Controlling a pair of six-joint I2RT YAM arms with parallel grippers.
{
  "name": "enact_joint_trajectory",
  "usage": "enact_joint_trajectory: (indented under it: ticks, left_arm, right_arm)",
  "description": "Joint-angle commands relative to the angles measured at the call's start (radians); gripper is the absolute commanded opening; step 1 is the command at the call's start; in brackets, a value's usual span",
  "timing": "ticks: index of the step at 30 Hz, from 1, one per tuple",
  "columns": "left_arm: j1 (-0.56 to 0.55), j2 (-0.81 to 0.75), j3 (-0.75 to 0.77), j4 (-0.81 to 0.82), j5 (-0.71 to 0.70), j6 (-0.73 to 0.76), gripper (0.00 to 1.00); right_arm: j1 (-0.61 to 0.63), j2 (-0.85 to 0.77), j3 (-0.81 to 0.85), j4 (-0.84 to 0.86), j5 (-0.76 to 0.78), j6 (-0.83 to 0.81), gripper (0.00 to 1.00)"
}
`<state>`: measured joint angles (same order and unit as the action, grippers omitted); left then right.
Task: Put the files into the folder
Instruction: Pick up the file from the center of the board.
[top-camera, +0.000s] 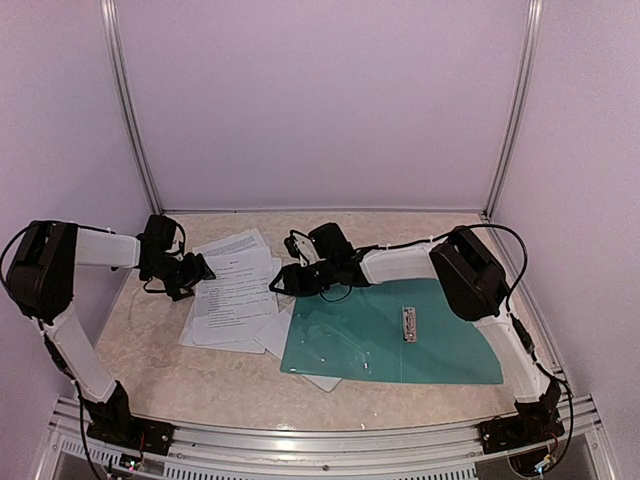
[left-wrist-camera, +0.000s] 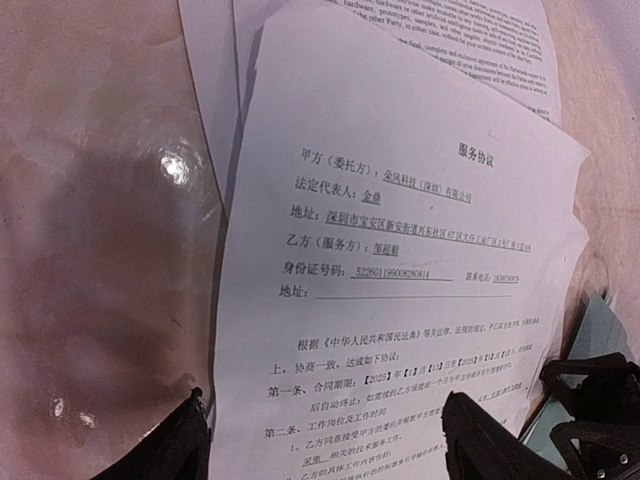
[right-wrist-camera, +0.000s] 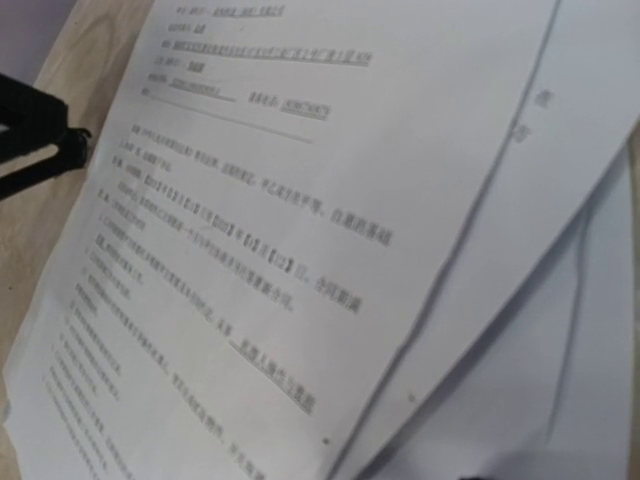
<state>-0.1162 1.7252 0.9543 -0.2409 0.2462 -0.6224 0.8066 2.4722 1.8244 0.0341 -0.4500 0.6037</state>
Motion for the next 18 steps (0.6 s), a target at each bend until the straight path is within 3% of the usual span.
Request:
enact_joint_trajectory:
  ticks: [1,11,18]
  left_arm:
    - [0.021,0.035,0.001,0.006,0.013,0.037,0.76]
    - [0.038,0.112,-0.005,0.043,0.156,0.036,0.58]
    - [0.038,0.081,-0.049,0.096,0.186,0.039,0.53]
  right_arm:
    - [-0.002,0.034,0.009,-0.064,0.018,-0.004,0.57]
    - [0.011,0.052,0.037,-0.078,0.025,0.002,0.57]
    - [0.012,0.054,0.039,-0.089,0.029,0.001,0.56]
